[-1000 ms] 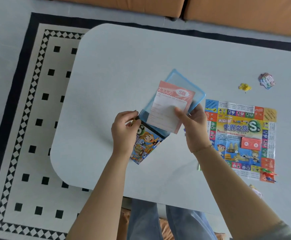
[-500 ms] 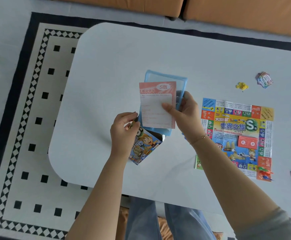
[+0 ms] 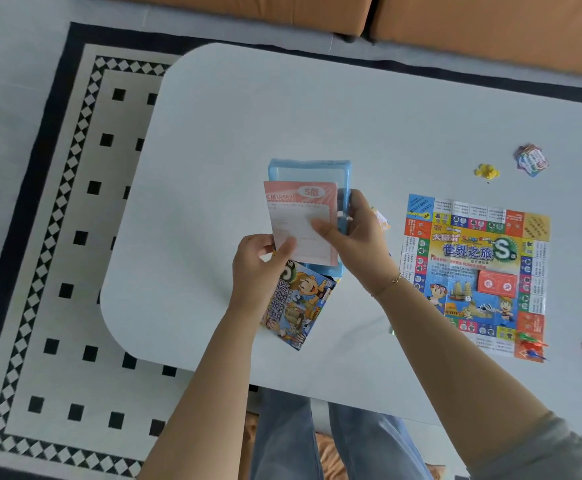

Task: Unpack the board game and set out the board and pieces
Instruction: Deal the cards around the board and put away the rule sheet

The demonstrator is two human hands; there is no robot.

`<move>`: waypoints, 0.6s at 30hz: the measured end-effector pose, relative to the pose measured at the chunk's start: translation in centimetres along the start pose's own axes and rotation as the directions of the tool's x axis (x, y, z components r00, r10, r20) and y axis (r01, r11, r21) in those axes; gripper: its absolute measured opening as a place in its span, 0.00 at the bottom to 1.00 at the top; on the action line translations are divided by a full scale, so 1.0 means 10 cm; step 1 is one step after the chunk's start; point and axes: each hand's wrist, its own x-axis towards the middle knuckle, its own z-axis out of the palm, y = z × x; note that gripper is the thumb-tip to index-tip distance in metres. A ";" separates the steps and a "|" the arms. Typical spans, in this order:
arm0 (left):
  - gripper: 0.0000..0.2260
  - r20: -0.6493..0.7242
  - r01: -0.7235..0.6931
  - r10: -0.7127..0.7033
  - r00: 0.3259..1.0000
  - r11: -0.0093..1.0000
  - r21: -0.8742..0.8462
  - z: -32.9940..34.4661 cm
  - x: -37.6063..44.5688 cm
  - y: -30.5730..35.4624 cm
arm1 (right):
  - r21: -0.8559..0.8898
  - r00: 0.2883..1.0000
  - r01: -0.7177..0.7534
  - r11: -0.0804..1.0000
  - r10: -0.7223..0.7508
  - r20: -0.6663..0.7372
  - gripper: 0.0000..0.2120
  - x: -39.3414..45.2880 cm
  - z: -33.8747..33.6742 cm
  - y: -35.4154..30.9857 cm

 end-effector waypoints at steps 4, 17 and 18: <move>0.07 0.113 0.044 -0.051 0.992 0.997 0.056 -0.03 0.03 -0.06 | 0.027 0.997 -0.061 0.998 0.060 0.039 0.15 -0.02 0.01 0.07; 0.17 0.052 0.094 -0.097 0.994 0.994 0.062 -0.12 0.09 -0.25 | 0.023 0.985 -0.129 0.991 0.125 0.116 0.24 -0.04 0.07 0.15; 0.16 0.040 0.102 -0.104 0.994 0.994 0.049 -0.13 0.09 -0.25 | 0.021 0.985 -0.138 0.990 0.135 0.112 0.25 -0.06 0.04 0.15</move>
